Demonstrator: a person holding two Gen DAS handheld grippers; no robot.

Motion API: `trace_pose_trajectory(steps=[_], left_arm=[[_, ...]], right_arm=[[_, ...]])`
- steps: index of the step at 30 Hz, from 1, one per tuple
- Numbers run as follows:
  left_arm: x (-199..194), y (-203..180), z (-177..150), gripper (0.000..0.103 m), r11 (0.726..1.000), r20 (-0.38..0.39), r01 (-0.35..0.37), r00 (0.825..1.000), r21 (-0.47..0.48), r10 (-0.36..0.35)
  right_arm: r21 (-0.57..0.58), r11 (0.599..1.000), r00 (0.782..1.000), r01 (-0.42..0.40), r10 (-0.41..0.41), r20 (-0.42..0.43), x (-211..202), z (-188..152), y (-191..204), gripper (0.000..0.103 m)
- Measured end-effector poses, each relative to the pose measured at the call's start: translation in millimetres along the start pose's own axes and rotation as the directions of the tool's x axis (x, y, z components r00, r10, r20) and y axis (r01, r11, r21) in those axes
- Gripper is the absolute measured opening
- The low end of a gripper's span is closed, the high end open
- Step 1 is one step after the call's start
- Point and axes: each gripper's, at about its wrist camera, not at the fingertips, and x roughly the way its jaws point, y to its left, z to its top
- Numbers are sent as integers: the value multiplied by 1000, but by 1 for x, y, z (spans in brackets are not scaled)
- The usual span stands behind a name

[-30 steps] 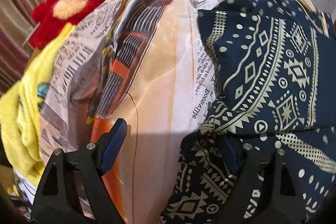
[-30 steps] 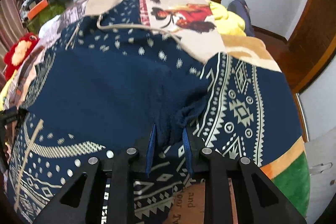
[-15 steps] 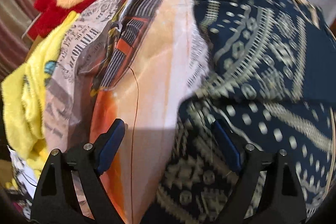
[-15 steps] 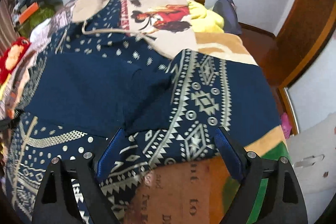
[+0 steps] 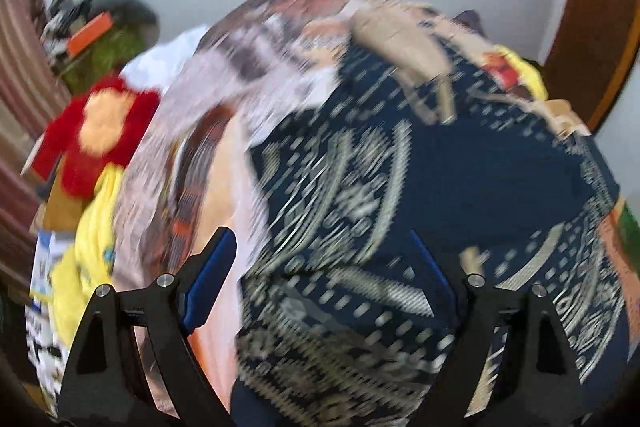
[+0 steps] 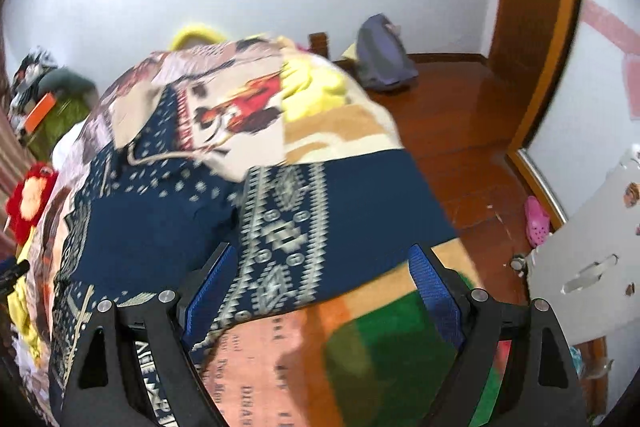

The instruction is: Fold large clothes

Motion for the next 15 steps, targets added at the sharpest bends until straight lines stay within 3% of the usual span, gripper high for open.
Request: trace_pose_trajectory(steps=[2,7,15], left_arm=[[5,-22,19,87,999,24,30,999,30,-31],[28,-55,30,87,995,16,89,996,45,-90],[85,-100,28,87,987,-65,132,990,95,-127]], right_arm=[[20,1000,1000,17,-17,0,2,2,-13,86],[110,994,999,26,-22,-42,25,1,-52,86],[375,926,980,-56,123,-159,94,-8,-108,86]])
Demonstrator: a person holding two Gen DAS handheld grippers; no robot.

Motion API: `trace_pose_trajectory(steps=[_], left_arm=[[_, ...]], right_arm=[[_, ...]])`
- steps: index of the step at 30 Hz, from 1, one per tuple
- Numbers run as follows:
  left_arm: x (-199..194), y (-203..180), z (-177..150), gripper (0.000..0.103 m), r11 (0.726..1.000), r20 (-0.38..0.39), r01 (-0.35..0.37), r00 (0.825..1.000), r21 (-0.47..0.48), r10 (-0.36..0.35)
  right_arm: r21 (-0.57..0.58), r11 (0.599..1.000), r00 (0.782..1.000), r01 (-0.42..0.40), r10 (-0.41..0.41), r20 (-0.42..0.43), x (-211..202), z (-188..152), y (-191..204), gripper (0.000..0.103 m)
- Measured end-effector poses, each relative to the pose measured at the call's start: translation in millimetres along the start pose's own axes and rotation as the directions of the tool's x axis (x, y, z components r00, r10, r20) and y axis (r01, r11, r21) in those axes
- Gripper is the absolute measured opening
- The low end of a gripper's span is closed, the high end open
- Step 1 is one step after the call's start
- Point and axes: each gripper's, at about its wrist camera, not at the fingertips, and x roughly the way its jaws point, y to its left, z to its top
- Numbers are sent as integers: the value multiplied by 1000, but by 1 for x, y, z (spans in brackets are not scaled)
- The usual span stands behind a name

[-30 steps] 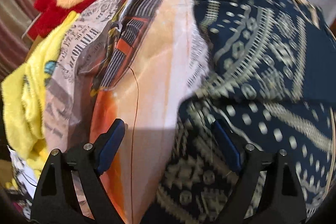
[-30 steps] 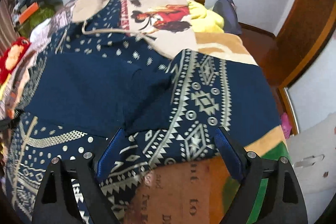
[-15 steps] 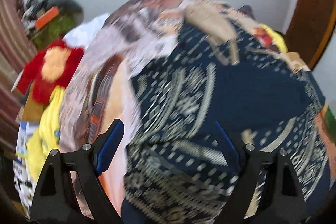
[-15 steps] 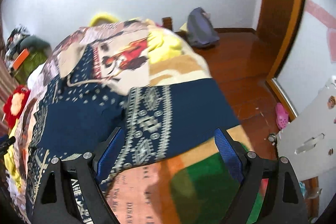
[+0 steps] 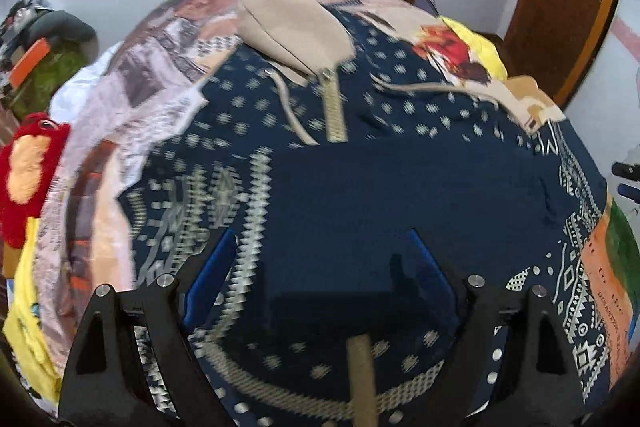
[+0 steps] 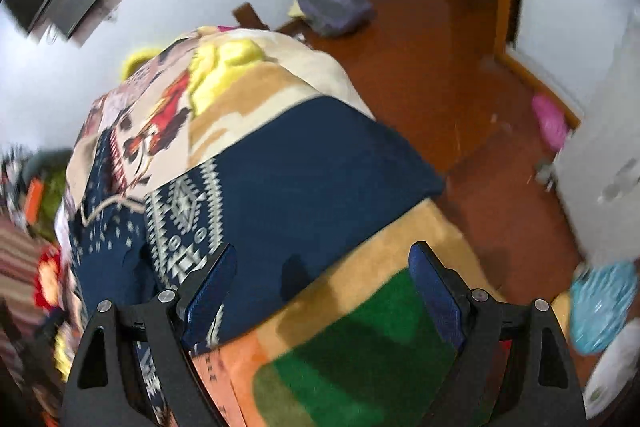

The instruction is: Fold large clothes

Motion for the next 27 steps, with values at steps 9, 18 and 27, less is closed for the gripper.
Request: trace_pose_trajectory(steps=[9,18,27], left_arm=[[32,-14,-1,87,999,-45,35,998,1,-34],[24,-10,-2,87,999,-32,45,998,-26,-45],[-21,0,0,87,999,46,30,999,-21,-29]], right_arm=[[33,999,999,30,-30,-21,46,14,-1,78],[27,996,995,82,-84,53,48,21,3,10],[-153,988,974,28,8,228,-33,23,74,6]])
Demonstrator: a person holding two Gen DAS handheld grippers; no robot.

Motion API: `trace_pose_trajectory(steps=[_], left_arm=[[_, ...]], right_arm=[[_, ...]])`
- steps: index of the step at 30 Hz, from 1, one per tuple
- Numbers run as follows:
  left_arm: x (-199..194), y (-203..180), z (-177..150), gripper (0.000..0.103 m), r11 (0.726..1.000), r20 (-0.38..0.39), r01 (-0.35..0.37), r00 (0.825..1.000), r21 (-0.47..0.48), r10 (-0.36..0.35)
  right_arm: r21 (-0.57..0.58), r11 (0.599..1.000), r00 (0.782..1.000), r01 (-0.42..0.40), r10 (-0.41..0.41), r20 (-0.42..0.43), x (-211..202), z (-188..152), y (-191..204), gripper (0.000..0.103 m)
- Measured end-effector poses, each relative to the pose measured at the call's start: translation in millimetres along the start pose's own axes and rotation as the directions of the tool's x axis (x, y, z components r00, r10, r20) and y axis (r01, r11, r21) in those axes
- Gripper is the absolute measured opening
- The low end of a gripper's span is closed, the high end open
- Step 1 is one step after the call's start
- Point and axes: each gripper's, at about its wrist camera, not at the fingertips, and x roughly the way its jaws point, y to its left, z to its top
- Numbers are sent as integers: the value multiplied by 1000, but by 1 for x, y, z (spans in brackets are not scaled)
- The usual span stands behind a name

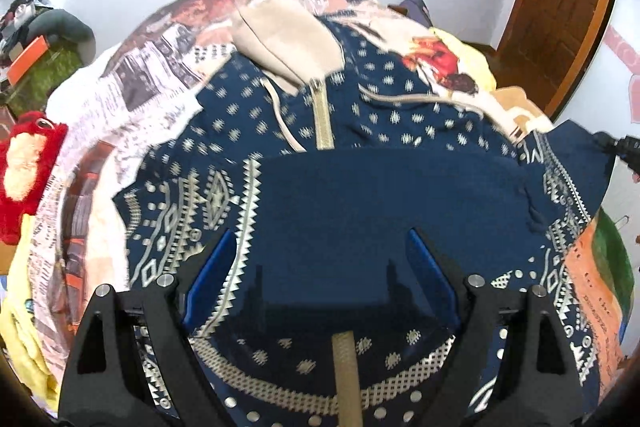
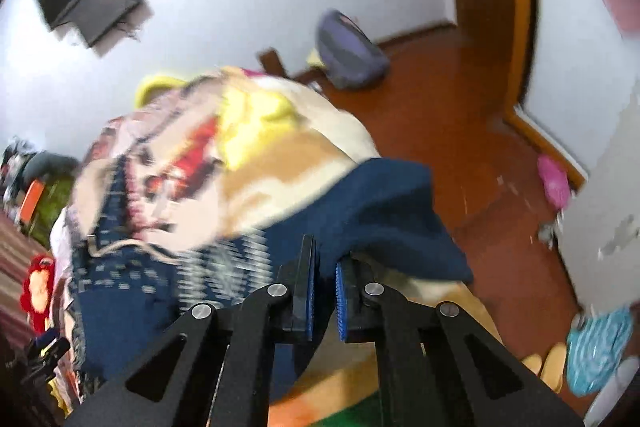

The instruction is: Fold large clothes

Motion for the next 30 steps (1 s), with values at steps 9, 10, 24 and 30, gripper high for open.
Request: trace_pose_trajectory(steps=[9,10,24,30], left_arm=[[-49,23,-6,87,1000,80,-8,997,-14,9],[-56,26,-8,87,1000,90,-14,996,-13,15],[-84,70,-38,87,996,112,-68,991,-50,73],[-82,75,-47,87,996,89,-65,994,-65,70]], right_arm=[[-187,971,980,-150,171,104,-64,14,120,6],[-204,963,975,-174,198,104,-68,12,136,6],[-326,876,931,-355,299,-210,-3,-82,290,6],[-412,864,933,-291,161,-321,29,-139,283,7]])
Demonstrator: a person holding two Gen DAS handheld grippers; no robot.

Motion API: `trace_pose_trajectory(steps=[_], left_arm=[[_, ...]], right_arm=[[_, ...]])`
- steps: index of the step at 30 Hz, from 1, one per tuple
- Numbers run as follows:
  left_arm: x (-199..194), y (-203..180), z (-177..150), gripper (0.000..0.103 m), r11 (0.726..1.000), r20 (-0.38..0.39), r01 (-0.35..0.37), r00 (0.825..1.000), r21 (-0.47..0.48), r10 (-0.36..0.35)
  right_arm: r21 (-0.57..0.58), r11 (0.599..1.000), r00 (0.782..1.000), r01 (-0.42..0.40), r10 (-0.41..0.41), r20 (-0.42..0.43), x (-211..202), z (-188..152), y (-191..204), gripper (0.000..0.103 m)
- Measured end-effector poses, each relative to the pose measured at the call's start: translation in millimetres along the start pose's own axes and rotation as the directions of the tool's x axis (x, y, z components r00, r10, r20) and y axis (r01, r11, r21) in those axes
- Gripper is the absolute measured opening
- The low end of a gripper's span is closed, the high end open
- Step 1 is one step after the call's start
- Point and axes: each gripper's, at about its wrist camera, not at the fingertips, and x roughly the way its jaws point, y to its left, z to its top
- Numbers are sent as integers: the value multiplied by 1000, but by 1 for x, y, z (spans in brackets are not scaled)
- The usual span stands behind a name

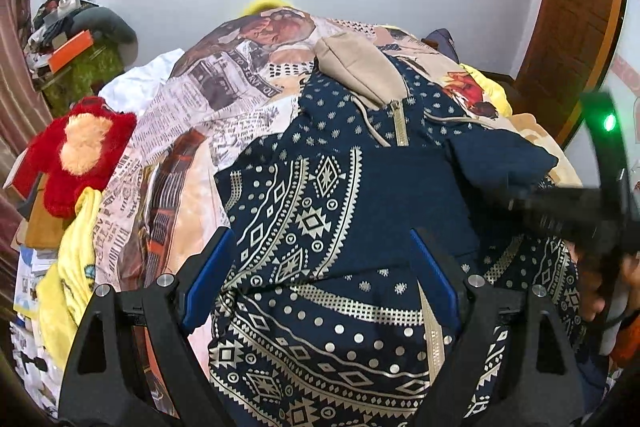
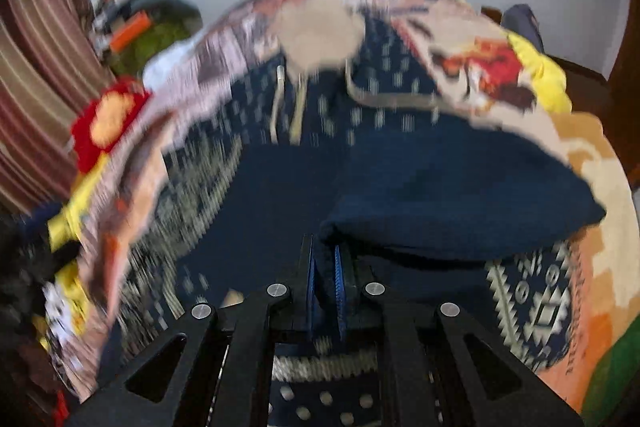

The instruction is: Fold large clothes

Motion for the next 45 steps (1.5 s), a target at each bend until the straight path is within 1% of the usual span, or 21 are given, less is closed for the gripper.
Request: trace_pose_trajectory(steps=[2,4,5,7,8,11,13,14,19,21,25,27,29,30,32,37,41,42,43,44,45], left_arm=[[1,-4,-3,87,1000,-8,4,1000,6,-4],[0,-9,-4,87,1000,-12,7,1000,18,-7],[-1,-11,-4,87,1000,-13,8,1000,22,-7],[-3,-20,-5,87,999,-13,12,1000,43,-11],[-4,-27,-4,87,998,-11,15,1000,58,-14],[-7,-38,-2,87,996,-7,23,1000,85,-23],[-10,-53,2,87,993,-5,43,999,114,-42],[-9,-55,3,87,992,-4,45,999,117,-45],[-3,-99,17,87,978,-7,76,997,196,-76],[1,-115,22,87,972,-7,90,996,217,-91],[15,-155,35,87,955,-14,132,991,266,-134],[25,-179,40,87,943,-24,155,988,294,-154],[33,-191,42,87,936,-35,166,986,309,-163],[44,-207,43,87,926,-54,183,983,331,-175],[58,-224,43,87,914,-76,193,981,356,-177],[88,-250,40,87,891,-126,214,976,399,-178],[109,-264,37,86,875,-155,217,974,432,-165],[119,-268,36,82,869,-175,228,970,440,-166],[124,-270,35,76,866,-186,234,968,441,-167],[133,-272,34,73,864,-210,246,963,440,-167],[134,-273,34,67,864,-216,248,962,438,-167]], right_arm=[[-13,1000,997,25,-26,-68,10,-16,-2,7],[-21,999,989,41,-44,-141,16,-32,-3,7],[-26,999,988,35,-38,-150,17,-38,-4,7],[-47,999,991,25,-31,-127,7,-49,-6,7],[-54,998,991,18,-25,-134,4,-53,-7,7],[-39,997,979,-62,53,-196,-7,-66,-11,7],[-31,995,979,-92,85,-185,-19,-73,-16,7],[-32,996,982,-88,81,-171,-25,-76,-19,7],[-2,1000,999,-5,4,-50,-72,-79,-53,7],[26,999,999,39,-39,1,-92,-77,-76,7],[72,990,991,117,-121,48,-116,-73,-116,7],[105,984,987,144,-150,58,-123,-72,-137,7],[139,977,983,163,-173,64,-129,-74,-157,7],[154,974,982,167,-179,64,-130,-74,-165,7],[190,966,980,175,-189,57,-131,-75,-183,7],[248,951,979,183,-199,42,-124,-81,-207,7],[264,947,981,183,-194,17,-110,-83,-215,7],[265,947,981,182,-192,10,-107,-84,-216,7],[266,947,982,179,-187,3,-103,-84,-216,7],[266,948,983,176,-183,-1,-100,-84,-215,7],[264,949,984,172,-177,-5,-96,-84,-214,7]])
